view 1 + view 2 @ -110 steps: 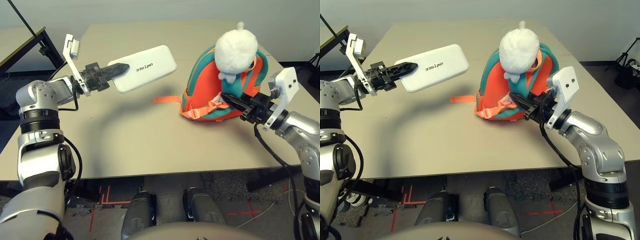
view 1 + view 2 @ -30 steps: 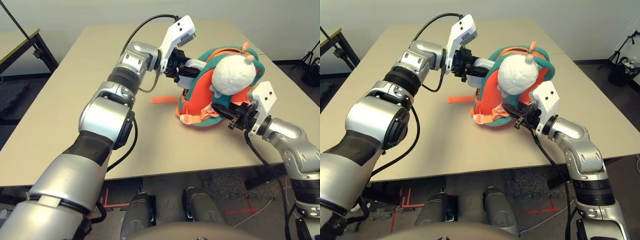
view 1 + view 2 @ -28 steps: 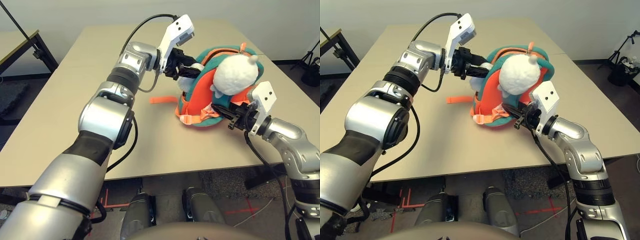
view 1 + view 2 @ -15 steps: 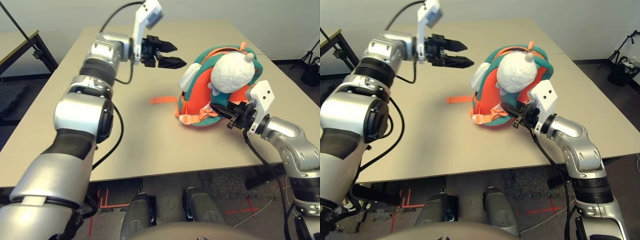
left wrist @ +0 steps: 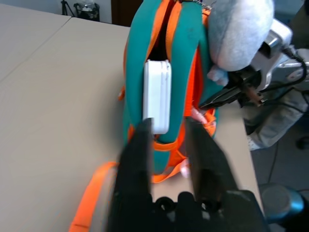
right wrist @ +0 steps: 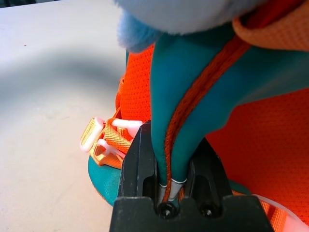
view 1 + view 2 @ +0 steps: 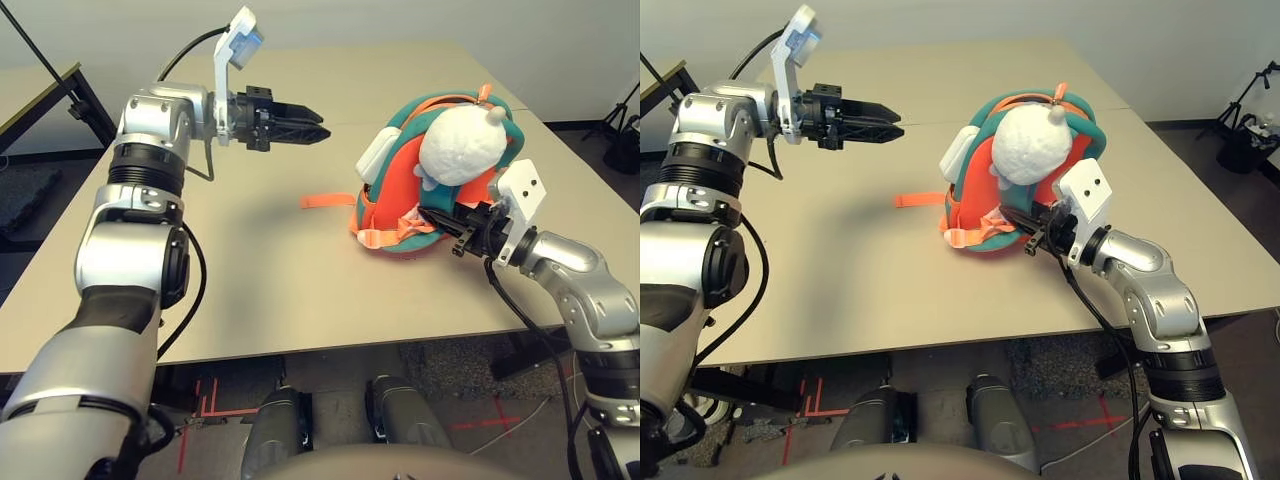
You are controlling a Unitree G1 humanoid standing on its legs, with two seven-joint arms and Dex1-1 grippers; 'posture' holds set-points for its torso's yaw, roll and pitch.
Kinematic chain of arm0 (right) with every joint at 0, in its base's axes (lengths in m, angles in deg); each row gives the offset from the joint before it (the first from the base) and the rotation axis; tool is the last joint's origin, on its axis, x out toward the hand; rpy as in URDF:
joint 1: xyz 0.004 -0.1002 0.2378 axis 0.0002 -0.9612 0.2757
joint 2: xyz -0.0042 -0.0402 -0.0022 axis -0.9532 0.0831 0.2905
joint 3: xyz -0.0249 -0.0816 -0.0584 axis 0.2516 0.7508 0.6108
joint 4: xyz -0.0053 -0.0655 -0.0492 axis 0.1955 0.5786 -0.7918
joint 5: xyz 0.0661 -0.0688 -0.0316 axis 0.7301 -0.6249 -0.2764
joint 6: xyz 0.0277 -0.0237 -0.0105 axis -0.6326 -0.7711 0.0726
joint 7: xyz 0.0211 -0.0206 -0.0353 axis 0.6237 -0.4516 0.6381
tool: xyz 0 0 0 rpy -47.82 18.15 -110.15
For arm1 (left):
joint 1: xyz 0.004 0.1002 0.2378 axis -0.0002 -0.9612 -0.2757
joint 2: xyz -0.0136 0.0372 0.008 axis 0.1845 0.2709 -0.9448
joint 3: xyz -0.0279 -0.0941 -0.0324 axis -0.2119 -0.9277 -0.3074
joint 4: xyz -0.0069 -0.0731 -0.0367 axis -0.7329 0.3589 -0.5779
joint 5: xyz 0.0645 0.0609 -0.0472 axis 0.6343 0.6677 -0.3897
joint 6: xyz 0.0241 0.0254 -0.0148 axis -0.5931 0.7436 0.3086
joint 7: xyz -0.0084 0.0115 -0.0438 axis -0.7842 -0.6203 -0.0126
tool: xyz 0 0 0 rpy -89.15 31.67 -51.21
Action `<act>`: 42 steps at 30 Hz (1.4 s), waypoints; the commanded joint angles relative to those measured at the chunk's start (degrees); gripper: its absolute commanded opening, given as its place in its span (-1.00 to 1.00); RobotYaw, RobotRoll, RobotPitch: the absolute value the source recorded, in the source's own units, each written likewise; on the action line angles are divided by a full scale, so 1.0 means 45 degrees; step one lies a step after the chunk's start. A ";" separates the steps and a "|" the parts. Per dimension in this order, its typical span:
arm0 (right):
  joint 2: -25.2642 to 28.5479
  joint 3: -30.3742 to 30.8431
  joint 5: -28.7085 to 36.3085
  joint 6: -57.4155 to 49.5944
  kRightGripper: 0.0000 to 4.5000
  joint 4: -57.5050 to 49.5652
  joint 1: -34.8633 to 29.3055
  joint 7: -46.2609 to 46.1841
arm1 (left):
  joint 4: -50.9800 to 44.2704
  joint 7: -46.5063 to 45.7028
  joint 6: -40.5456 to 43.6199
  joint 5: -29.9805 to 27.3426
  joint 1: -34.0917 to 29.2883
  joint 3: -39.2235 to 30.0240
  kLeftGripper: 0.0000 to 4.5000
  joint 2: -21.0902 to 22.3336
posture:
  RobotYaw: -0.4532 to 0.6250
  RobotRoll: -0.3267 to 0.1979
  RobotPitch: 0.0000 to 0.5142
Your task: Put the pencil case into the backpack and zip it.
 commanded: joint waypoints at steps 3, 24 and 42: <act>0.0032 0.0334 -0.0021 0.0087 -0.80 0.0171 0.0076 0.0347 | -0.0883 -0.0278 0.0519 -0.0455 -0.0524 0.0166 -1.00 -0.0156 | -0.57 0.25 -1.00; 0.0018 0.0119 0.0037 -0.0036 -0.80 -0.0429 -0.0435 0.0000 | 0.2350 -0.1776 -0.1767 0.0047 0.0591 0.0586 -1.00 -0.2193 | -0.66 0.25 -0.97; -0.0194 0.0374 0.0054 -0.0037 -0.80 -0.0586 -0.0361 -0.0140 | 0.4423 -0.2675 -0.3177 0.0516 0.1333 0.0525 -1.00 -0.3417 | -0.67 0.25 -0.96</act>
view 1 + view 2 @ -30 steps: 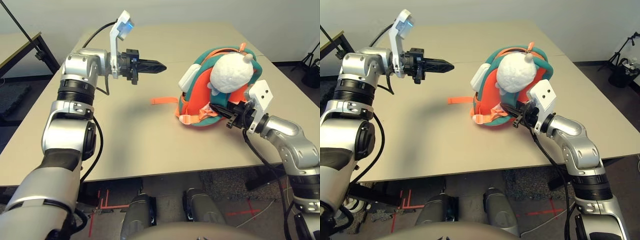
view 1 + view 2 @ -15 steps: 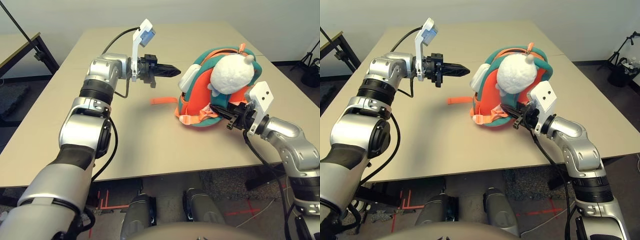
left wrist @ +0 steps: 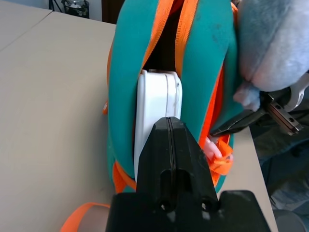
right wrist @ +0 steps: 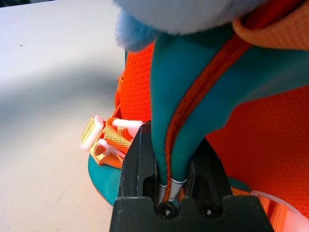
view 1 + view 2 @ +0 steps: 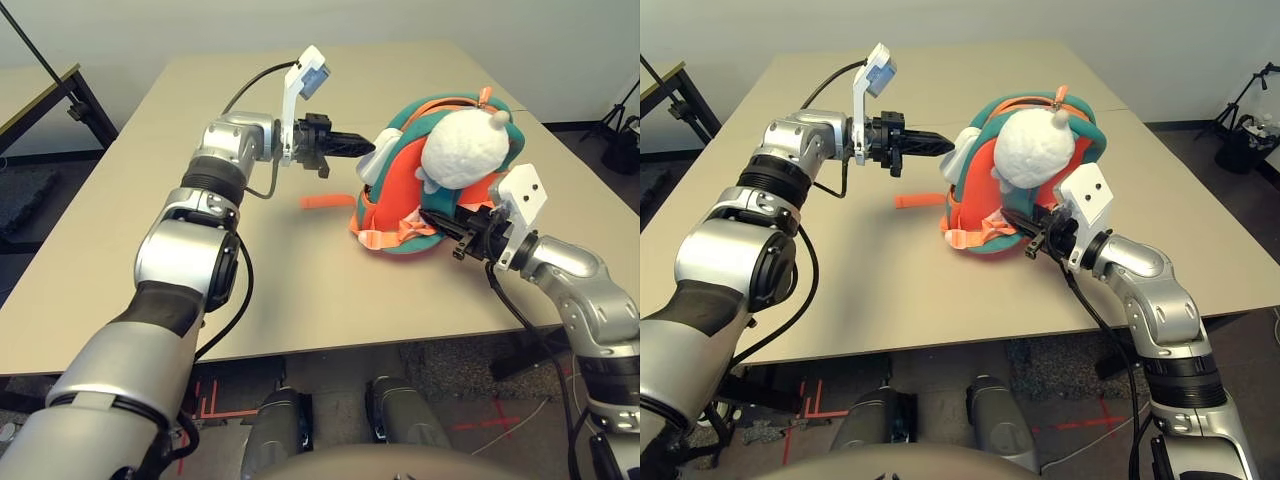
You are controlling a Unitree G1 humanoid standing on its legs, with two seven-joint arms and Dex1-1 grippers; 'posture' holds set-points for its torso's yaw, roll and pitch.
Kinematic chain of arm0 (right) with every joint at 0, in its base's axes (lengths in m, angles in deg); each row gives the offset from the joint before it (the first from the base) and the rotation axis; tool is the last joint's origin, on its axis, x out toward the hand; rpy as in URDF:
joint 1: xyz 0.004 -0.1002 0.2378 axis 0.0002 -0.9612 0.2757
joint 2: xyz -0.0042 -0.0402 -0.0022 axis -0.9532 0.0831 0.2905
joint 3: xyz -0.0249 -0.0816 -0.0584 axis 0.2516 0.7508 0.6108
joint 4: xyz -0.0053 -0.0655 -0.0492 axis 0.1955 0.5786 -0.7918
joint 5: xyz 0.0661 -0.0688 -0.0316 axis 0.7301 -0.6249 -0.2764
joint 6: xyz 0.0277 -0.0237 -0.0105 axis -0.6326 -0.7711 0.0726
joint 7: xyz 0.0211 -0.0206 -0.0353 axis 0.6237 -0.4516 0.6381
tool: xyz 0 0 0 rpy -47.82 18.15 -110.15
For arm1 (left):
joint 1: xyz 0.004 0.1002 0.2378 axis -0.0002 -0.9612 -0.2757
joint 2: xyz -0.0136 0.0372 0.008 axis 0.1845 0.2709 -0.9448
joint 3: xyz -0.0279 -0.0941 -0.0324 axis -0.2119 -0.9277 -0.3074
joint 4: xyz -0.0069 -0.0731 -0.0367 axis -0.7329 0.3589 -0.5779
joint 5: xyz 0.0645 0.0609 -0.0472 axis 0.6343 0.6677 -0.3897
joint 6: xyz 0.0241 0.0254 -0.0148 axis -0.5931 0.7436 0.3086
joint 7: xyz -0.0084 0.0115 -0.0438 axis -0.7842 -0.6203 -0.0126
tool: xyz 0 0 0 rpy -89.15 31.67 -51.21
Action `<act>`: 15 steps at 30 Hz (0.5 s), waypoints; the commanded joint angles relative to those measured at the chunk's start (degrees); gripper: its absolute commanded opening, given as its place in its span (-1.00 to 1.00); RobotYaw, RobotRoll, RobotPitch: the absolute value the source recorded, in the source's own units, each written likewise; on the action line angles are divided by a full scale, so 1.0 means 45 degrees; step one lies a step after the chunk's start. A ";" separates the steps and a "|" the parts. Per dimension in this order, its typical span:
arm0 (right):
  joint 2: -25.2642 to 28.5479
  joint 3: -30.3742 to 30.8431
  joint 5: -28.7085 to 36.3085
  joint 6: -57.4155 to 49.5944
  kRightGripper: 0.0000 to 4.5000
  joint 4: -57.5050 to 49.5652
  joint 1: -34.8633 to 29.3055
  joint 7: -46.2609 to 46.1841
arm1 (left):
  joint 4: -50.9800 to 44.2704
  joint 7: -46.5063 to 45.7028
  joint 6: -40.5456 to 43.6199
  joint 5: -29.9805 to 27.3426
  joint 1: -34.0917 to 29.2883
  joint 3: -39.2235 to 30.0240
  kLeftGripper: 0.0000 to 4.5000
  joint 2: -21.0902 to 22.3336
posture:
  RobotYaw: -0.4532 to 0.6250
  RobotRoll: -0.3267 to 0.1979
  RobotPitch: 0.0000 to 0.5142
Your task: Put the pencil case into the backpack and zip it.
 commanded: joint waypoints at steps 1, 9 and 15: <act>-0.0104 0.0390 0.0053 -0.0093 -0.80 -0.0308 -0.0011 0.0137 | 0.0411 -0.0237 -0.0434 0.0436 0.0314 0.0118 -1.00 -0.0253 | -0.68 0.25 -0.96; -0.0166 0.0436 0.0087 -0.0132 -0.80 -0.0486 -0.0102 0.0099 | 0.1041 -0.0837 -0.0969 0.0732 0.0528 -0.0021 -1.00 -0.0898 | -0.72 0.25 -0.97; -0.0169 0.0431 0.0083 -0.0172 -0.80 -0.0622 -0.0170 0.0029 | 0.1386 -0.1256 -0.1357 0.0959 0.0672 -0.0030 -1.00 -0.1237 | -0.74 0.25 -0.98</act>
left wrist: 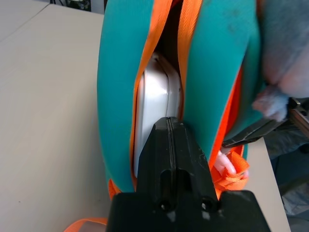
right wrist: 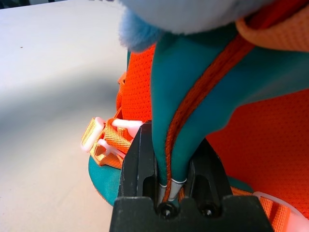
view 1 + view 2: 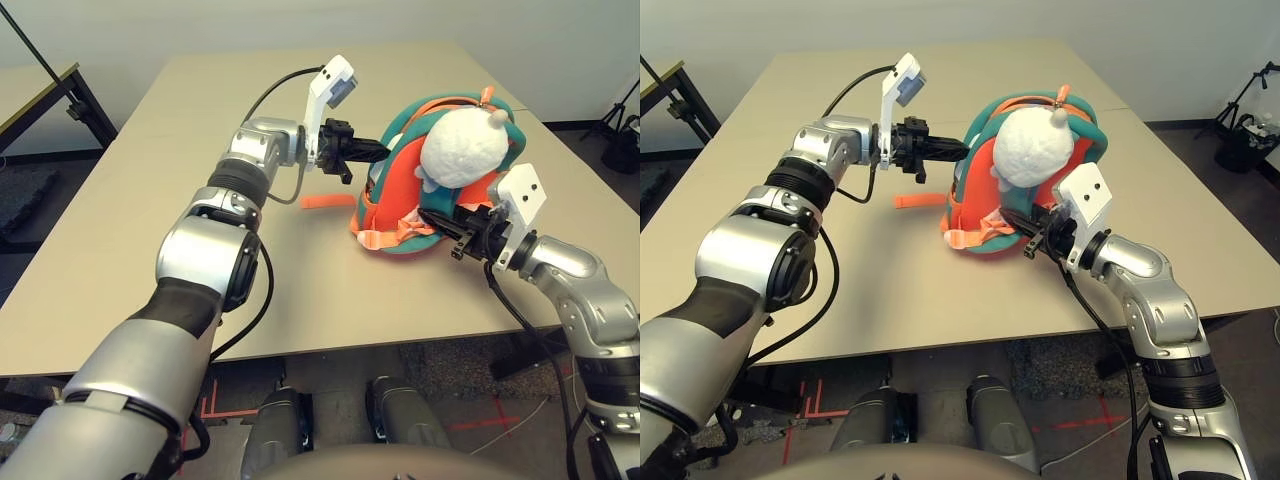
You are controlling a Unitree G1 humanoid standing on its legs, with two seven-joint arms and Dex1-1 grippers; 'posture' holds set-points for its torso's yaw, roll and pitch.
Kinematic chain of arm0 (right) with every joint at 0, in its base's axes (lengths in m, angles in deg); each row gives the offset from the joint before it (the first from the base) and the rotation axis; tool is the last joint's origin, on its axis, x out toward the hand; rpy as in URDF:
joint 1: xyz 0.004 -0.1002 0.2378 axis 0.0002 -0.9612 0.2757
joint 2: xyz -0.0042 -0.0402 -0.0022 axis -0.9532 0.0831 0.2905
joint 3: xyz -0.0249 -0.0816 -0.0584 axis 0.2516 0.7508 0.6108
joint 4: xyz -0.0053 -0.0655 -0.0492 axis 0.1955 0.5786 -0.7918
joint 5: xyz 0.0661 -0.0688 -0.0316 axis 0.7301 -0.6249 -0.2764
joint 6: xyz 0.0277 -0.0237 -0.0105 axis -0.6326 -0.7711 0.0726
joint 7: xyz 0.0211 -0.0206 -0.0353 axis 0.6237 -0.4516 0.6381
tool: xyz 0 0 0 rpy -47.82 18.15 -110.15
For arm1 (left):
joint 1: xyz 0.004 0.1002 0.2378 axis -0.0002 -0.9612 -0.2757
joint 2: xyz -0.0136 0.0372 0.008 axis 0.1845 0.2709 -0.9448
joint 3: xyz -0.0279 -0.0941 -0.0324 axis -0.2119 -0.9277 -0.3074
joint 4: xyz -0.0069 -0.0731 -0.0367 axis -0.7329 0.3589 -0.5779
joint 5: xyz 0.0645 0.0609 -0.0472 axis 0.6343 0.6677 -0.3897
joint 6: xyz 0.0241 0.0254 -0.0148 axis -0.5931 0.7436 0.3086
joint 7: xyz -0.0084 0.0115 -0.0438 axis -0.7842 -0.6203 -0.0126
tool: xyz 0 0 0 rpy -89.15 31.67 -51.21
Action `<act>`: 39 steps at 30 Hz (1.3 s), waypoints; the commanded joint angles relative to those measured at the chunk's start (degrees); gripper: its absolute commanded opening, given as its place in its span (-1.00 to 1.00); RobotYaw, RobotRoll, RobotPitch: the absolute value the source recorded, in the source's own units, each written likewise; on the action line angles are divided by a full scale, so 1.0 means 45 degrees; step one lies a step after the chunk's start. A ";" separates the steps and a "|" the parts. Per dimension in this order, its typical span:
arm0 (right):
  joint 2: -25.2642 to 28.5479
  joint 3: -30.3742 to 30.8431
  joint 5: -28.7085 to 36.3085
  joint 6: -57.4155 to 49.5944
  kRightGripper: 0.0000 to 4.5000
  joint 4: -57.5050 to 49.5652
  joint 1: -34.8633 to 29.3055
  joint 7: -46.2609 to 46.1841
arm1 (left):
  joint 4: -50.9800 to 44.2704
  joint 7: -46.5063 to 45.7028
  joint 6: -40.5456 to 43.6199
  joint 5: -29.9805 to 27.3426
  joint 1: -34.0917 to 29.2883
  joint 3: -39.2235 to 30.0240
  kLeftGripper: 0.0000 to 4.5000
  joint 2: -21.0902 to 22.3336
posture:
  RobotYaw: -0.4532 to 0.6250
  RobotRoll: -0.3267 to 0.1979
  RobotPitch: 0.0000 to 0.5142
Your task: Put the pencil case into the backpack and zip it.
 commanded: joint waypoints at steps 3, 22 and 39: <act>-0.0133 0.0430 0.0075 -0.0114 -0.80 -0.0421 -0.0154 0.0100 | 0.0367 -0.0262 -0.0375 0.0378 0.0245 -0.0036 -1.00 -0.0168 | -0.74 0.25 -0.98; -0.0283 0.0598 -0.0060 -0.0014 -0.80 -0.0334 -0.0076 0.0181 | 0.0872 -0.2262 -0.0808 0.0531 -0.0050 -0.0608 -1.00 -0.1316 | -0.76 0.25 -1.00; -0.0385 0.0536 -0.0131 0.0017 -0.80 -0.0312 -0.0126 0.0126 | 0.0587 -0.1492 -0.0198 0.0329 -0.0130 -0.1014 -1.00 -0.0825 | -0.75 0.25 -0.99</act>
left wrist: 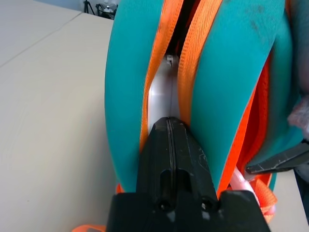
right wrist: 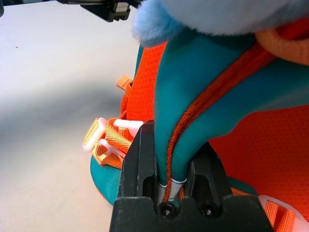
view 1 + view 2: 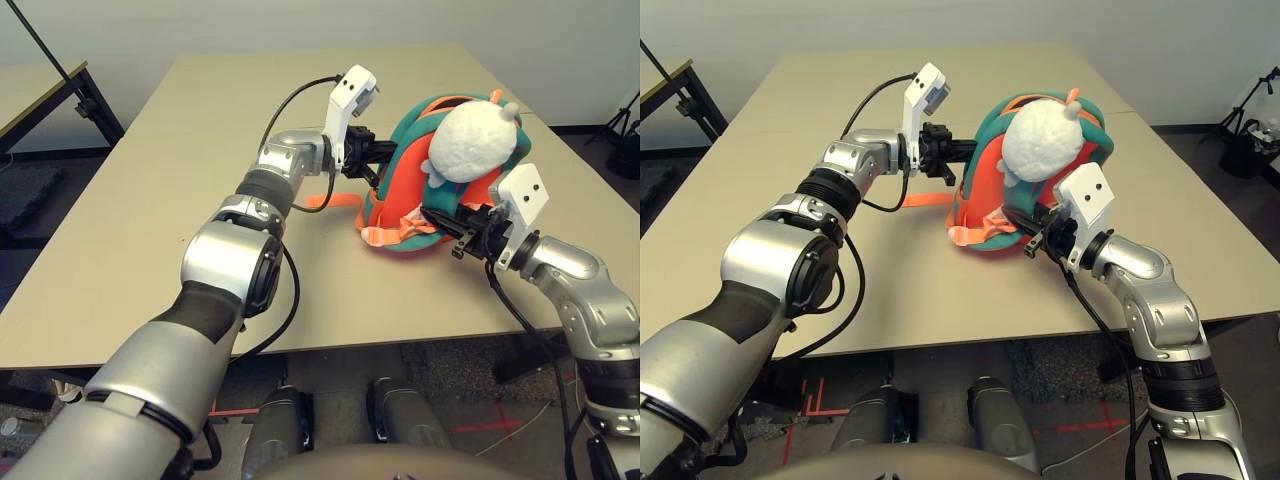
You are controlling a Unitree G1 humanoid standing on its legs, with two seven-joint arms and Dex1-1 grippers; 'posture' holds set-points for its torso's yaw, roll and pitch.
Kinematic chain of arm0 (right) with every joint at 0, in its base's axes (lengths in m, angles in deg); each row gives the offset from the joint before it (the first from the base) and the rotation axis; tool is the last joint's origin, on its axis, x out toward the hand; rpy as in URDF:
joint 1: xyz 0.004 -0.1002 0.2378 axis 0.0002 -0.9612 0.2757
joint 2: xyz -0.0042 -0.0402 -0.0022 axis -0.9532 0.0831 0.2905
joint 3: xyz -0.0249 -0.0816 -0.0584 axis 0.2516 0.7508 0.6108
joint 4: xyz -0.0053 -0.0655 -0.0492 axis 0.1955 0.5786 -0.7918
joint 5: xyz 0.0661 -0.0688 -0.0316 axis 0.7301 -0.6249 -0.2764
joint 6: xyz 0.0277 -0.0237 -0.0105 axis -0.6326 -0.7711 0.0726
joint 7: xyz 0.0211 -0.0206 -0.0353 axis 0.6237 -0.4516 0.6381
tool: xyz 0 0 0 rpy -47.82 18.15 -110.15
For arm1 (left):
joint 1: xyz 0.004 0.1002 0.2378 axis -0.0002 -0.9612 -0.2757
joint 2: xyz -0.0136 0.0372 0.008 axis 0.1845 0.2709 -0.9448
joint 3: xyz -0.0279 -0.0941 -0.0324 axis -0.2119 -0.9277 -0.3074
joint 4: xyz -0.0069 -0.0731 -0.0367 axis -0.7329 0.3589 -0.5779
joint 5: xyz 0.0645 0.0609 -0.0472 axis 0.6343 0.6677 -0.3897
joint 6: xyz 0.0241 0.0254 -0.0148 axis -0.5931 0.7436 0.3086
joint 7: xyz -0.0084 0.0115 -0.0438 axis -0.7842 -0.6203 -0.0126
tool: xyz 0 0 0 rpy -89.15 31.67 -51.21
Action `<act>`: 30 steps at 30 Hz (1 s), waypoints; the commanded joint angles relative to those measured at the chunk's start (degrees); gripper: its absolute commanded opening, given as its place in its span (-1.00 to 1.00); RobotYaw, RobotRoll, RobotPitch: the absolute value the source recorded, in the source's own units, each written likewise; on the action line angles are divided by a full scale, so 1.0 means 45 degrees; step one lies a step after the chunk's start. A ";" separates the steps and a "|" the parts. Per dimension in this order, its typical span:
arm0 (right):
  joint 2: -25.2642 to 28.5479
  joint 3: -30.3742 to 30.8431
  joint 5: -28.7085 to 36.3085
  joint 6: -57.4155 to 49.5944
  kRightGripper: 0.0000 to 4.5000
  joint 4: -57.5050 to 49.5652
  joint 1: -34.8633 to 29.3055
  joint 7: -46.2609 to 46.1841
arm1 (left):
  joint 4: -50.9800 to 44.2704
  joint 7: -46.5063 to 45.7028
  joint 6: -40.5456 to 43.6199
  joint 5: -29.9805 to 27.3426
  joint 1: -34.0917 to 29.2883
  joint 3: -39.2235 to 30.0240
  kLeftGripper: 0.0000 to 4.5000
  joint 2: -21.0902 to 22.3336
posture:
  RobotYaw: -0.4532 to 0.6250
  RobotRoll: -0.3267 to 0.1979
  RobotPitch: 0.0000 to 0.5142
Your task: Put the pencil case into the backpack and zip it.
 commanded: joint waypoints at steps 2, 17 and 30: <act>-0.0169 0.0500 0.0208 0.0032 -0.80 -0.0195 -0.0075 0.0370 | -0.0195 0.1139 0.0708 -0.0188 0.0108 -0.0177 -0.72 0.0721 | -0.73 0.25 -0.99; -0.0104 0.0618 -0.0025 0.0306 -0.80 0.0489 0.0298 0.0683 | -0.7018 0.3420 0.5259 -0.2038 -0.0502 0.0328 1.00 0.2277 | -0.66 0.25 -1.00; 0.0013 0.0593 -0.0122 0.0497 -0.81 0.0379 -0.0034 0.0669 | -1.0318 0.2839 0.6112 -0.2894 -0.1135 0.1761 1.00 0.1533 | -0.69 0.25 -1.00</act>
